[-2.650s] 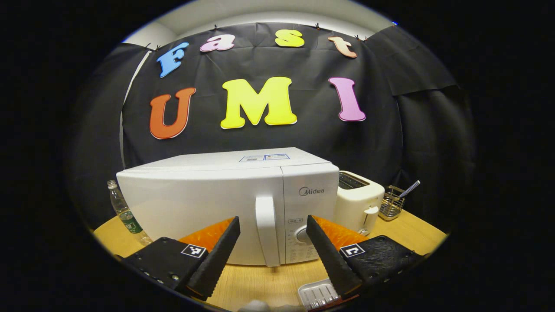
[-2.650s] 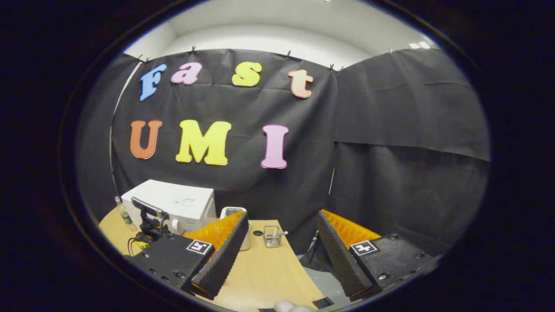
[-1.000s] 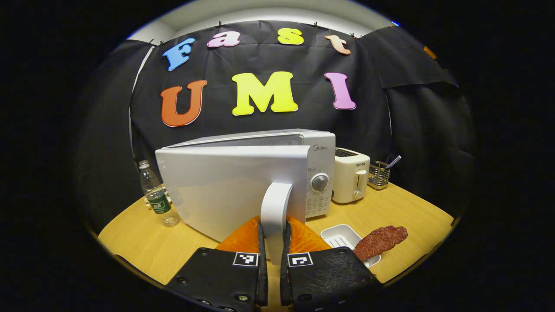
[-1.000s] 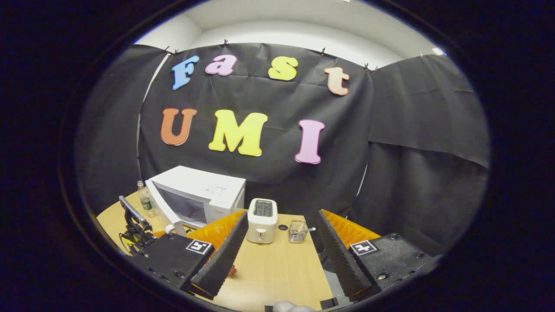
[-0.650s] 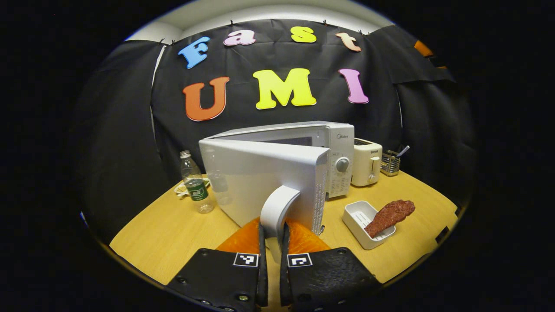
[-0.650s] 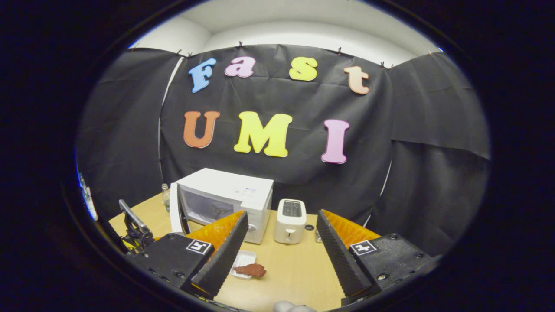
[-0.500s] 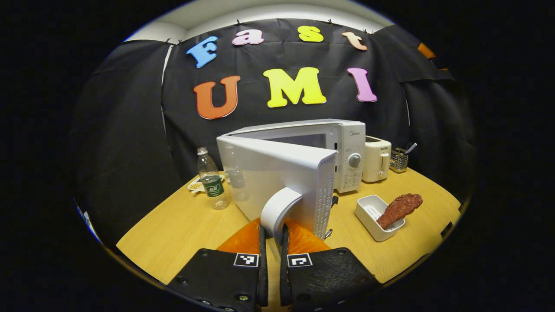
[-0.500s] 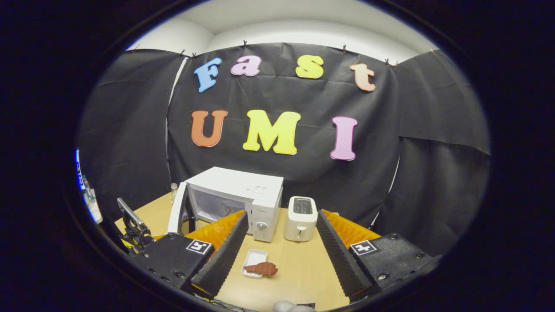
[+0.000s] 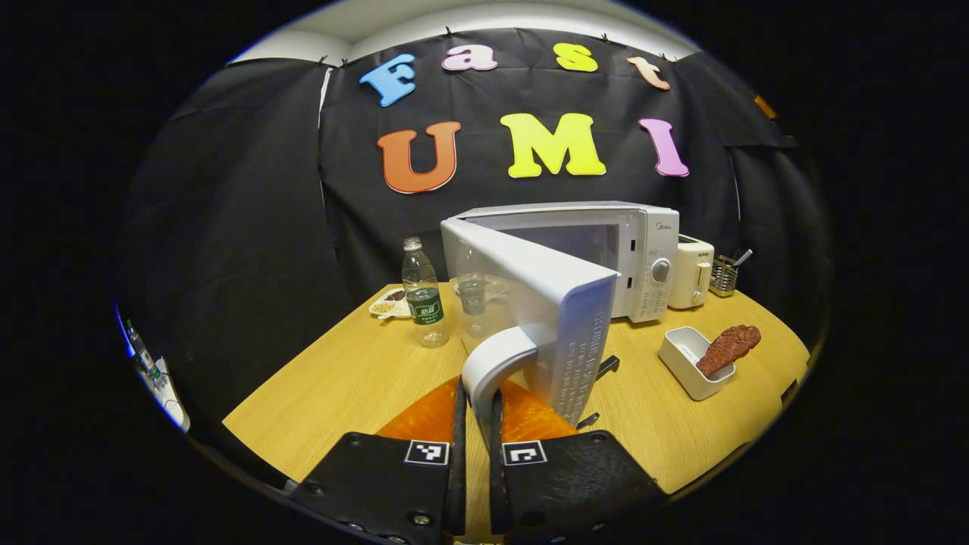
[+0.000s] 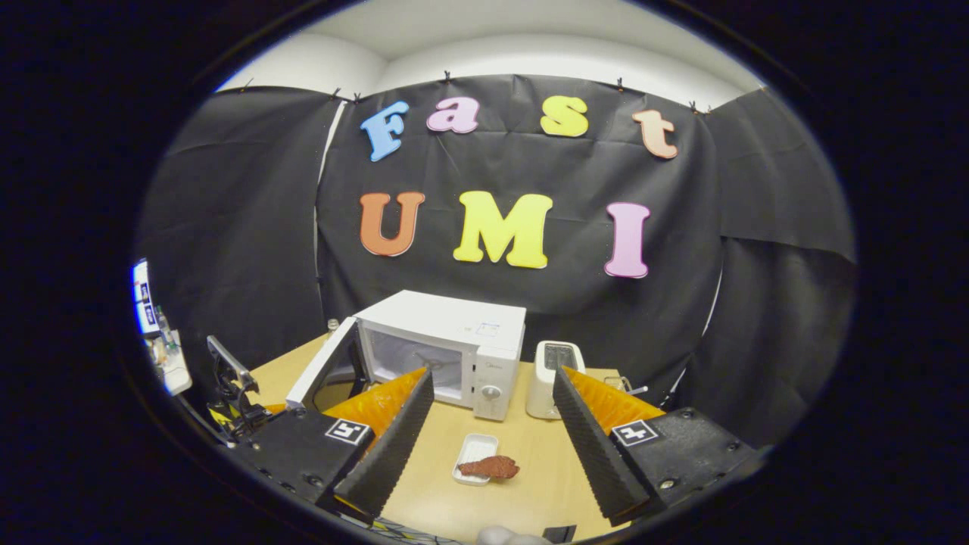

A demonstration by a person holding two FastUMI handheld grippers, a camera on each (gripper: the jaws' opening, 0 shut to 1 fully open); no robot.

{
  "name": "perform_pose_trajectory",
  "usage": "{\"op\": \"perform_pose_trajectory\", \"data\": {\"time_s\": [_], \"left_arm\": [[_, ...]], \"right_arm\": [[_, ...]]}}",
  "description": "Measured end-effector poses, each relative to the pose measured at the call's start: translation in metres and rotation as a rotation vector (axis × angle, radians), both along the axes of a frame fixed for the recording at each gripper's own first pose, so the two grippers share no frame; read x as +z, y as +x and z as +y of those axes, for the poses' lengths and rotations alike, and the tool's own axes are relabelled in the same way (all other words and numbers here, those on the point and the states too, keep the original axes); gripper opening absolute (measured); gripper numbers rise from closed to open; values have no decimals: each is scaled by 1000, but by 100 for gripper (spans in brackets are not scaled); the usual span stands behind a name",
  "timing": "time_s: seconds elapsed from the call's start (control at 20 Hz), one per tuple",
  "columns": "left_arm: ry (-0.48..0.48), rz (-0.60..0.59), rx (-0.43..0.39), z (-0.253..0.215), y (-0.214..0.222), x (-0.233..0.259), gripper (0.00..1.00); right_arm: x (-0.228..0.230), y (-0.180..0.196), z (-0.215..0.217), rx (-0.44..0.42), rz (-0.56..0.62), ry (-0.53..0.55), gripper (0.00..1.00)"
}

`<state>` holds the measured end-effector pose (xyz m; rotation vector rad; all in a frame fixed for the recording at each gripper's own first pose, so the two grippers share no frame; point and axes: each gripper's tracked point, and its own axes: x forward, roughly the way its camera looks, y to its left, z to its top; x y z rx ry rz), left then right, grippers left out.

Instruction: Open the microwave oven with the left hand, put the food in, and close the microwave oven.

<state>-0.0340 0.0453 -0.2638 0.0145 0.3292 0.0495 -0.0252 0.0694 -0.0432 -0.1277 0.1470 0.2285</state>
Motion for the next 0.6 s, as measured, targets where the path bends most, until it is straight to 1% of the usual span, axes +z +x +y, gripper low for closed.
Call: {"op": "perform_pose_trajectory", "data": {"time_s": [0.1, 0.2, 0.25, 0.3, 0.4, 0.6], "left_arm": [[-7, 3, 0, 4, 2, 0, 20], [-8, 0, 19, 14, 2, 1, 54], [-17, -3, 10, 13, 3, 1, 71], [-8, 4, 12, 16, 1, 1, 95], [27, -4, 16, 21, 0, 2, 95], [12, 10, 33, 36, -8, 2, 95]], "right_arm": [[-1, -1, 1, -3, 5, 6, 100], [0, -2, 1, -9, 4, 4, 100], [-1, -2, 0, -12, 4, 3, 100], [0, -2, 0, -13, 2, 3, 100], [-2, -2, 1, -14, 8, 3, 100], [-5, -1, 10, -3, 17, 7, 100]]}}
